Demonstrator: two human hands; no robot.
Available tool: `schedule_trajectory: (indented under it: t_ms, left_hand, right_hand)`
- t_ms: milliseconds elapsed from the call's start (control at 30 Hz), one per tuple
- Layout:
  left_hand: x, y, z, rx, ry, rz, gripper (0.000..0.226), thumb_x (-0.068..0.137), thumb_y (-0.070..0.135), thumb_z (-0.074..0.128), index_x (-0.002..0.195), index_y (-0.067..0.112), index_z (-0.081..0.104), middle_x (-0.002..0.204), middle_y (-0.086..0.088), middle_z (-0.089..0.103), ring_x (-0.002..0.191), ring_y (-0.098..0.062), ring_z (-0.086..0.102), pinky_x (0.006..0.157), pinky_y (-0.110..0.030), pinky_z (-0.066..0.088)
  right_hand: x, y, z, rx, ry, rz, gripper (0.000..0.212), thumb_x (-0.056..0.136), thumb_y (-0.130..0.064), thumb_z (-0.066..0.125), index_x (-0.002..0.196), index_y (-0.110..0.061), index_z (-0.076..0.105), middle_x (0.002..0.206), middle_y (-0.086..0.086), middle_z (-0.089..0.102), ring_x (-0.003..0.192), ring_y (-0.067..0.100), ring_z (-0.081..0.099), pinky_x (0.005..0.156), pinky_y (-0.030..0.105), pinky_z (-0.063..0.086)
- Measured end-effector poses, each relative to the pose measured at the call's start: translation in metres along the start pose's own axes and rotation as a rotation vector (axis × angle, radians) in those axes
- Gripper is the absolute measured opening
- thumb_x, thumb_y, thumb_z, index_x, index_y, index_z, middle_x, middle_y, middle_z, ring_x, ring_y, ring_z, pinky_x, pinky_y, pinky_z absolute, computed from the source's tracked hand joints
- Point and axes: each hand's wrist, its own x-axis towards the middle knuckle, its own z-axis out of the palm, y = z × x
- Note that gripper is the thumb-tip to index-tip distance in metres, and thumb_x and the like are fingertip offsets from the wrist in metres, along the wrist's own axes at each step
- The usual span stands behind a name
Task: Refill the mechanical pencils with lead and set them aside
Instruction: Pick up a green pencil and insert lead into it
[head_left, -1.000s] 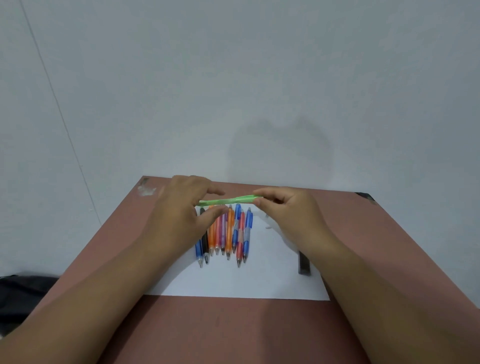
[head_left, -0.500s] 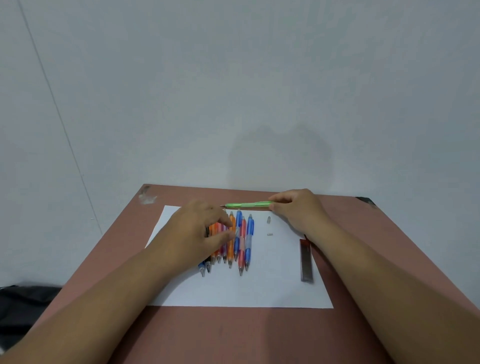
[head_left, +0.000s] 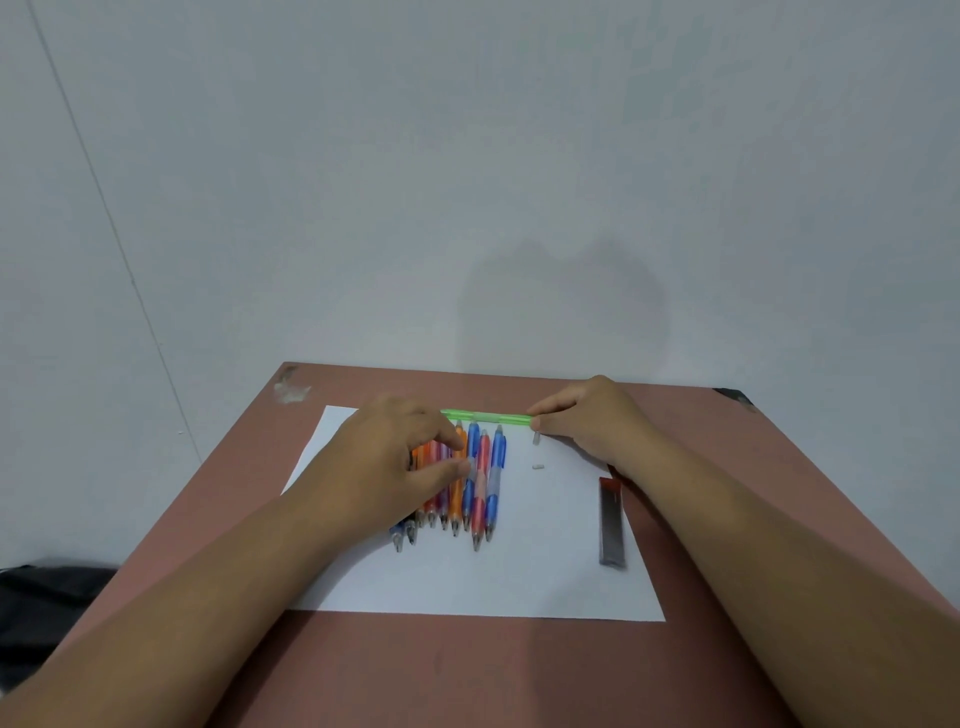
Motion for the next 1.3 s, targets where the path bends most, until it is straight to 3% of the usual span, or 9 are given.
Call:
schedule_trajectory:
  t_ms: [200, 333, 500, 700, 867, 1000, 1133, 1300]
  left_hand:
    - [0.001, -0.002, 0.001, 0.017, -0.014, 0.011, 0.036, 0.085, 0.062, 0.061, 0.109, 0.037, 0.071, 0.117, 0.021, 0.064, 0.115, -0.002, 0.048, 0.097, -0.030, 0.048]
    - [0.000, -0.001, 0.001, 0.007, -0.007, 0.012, 0.033, 0.086, 0.058, 0.064, 0.109, 0.035, 0.072, 0.114, 0.021, 0.064, 0.113, -0.003, 0.048, 0.095, -0.031, 0.047]
    - [0.000, 0.001, 0.000, 0.004, -0.013, 0.006, 0.034, 0.086, 0.058, 0.063, 0.110, 0.035, 0.071, 0.116, 0.021, 0.063, 0.113, -0.002, 0.047, 0.095, -0.031, 0.048]
    - [0.000, 0.003, -0.004, 0.023, -0.010, 0.030, 0.034, 0.086, 0.055, 0.065, 0.110, 0.032, 0.073, 0.119, 0.018, 0.064, 0.115, -0.005, 0.049, 0.095, -0.032, 0.047]
    - [-0.002, 0.005, -0.006, 0.029, -0.012, 0.030, 0.030, 0.087, 0.049, 0.069, 0.111, 0.030, 0.073, 0.117, 0.016, 0.063, 0.117, -0.007, 0.049, 0.093, -0.030, 0.046]
    - [-0.003, 0.008, -0.004, -0.005, -0.009, 0.035, 0.030, 0.085, 0.052, 0.068, 0.106, 0.032, 0.074, 0.111, 0.019, 0.064, 0.113, -0.005, 0.051, 0.091, -0.031, 0.048]
    - [-0.003, 0.009, -0.004, -0.027, -0.024, 0.020, 0.037, 0.081, 0.062, 0.061, 0.105, 0.036, 0.072, 0.107, 0.023, 0.061, 0.110, -0.003, 0.049, 0.087, -0.028, 0.046]
    - [-0.004, 0.013, -0.004, -0.046, 0.007, 0.033, 0.018, 0.086, 0.050, 0.070, 0.101, 0.041, 0.070, 0.101, 0.028, 0.059, 0.105, -0.002, 0.050, 0.083, -0.027, 0.045]
  right_hand:
    - [-0.001, 0.002, 0.000, -0.022, -0.020, -0.042, 0.009, 0.087, -0.029, 0.079, 0.093, -0.036, 0.081, 0.093, -0.017, 0.072, 0.088, 0.006, 0.067, 0.061, 0.014, 0.046]
    - [-0.001, 0.000, -0.002, -0.024, -0.053, -0.048, 0.010, 0.087, -0.029, 0.080, 0.089, -0.038, 0.079, 0.093, -0.017, 0.072, 0.090, 0.007, 0.068, 0.065, 0.019, 0.052]
    - [-0.008, 0.000, -0.011, 0.009, -0.067, -0.027, 0.021, 0.089, -0.025, 0.078, 0.109, -0.033, 0.077, 0.096, -0.023, 0.070, 0.092, -0.001, 0.066, 0.075, 0.016, 0.051]
    - [-0.041, 0.001, -0.039, -0.061, 0.008, -0.039, 0.024, 0.088, -0.027, 0.078, 0.110, -0.037, 0.076, 0.101, -0.018, 0.071, 0.093, 0.000, 0.065, 0.075, 0.015, 0.046]
    - [-0.087, 0.001, -0.060, -0.212, -0.213, -0.081, 0.059, 0.075, -0.040, 0.088, 0.128, -0.047, 0.063, 0.117, -0.025, 0.065, 0.100, -0.010, 0.057, 0.082, 0.003, 0.042]
    - [-0.110, 0.009, -0.059, -0.316, -0.327, -0.078, 0.103, 0.059, -0.058, 0.089, 0.145, -0.061, 0.032, 0.130, -0.038, 0.044, 0.129, -0.013, 0.036, 0.108, 0.020, 0.036]
    - [-0.120, 0.014, -0.051, -0.338, -0.266, -0.140, 0.110, 0.065, -0.053, 0.089, 0.151, -0.058, 0.021, 0.123, -0.044, 0.038, 0.131, -0.012, 0.027, 0.112, 0.020, 0.033]
    - [-0.121, 0.001, -0.045, -0.272, -0.183, -0.179, 0.117, 0.067, -0.044, 0.091, 0.153, -0.058, 0.012, 0.127, -0.039, 0.043, 0.131, -0.016, 0.026, 0.107, 0.018, 0.037]
